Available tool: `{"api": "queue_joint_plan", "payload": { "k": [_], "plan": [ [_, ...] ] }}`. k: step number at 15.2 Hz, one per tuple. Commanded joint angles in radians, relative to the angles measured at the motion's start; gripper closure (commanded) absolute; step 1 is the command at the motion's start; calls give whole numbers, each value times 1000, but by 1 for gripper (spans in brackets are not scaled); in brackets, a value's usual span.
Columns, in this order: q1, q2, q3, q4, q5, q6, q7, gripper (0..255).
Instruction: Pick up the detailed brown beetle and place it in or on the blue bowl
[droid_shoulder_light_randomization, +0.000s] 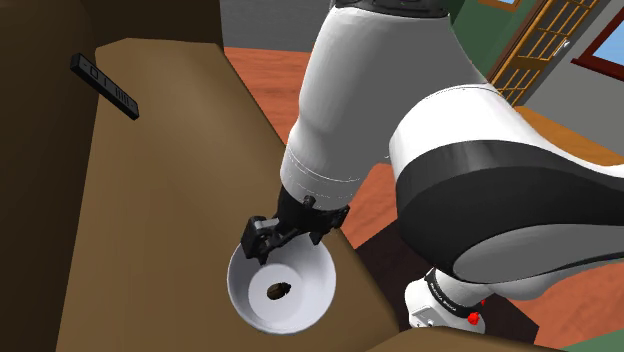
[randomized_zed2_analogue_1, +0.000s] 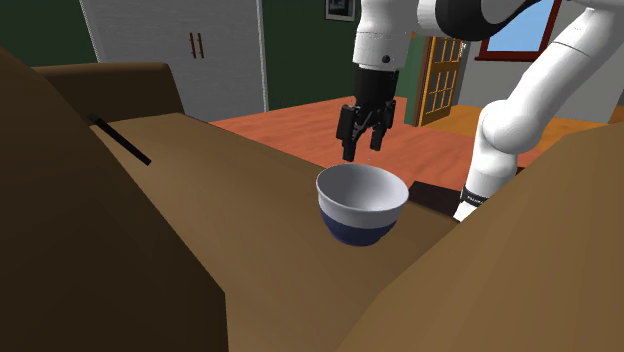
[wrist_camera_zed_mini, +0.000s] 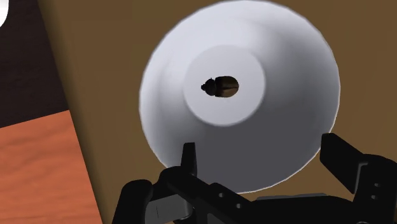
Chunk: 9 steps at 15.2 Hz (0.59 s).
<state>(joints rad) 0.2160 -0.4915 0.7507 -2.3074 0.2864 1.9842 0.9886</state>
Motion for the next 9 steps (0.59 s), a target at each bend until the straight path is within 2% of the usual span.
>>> {"api": "queue_joint_plan", "payload": {
  "k": [1, 2, 9],
  "plan": [
    [4, -20, -22, 43, -1, -64, -5, 0],
    [5, -25, -30, 65, -3, -92, -5, 0],
    [5, -25, -30, 65, -3, -92, -5, 0]
  ]
}}
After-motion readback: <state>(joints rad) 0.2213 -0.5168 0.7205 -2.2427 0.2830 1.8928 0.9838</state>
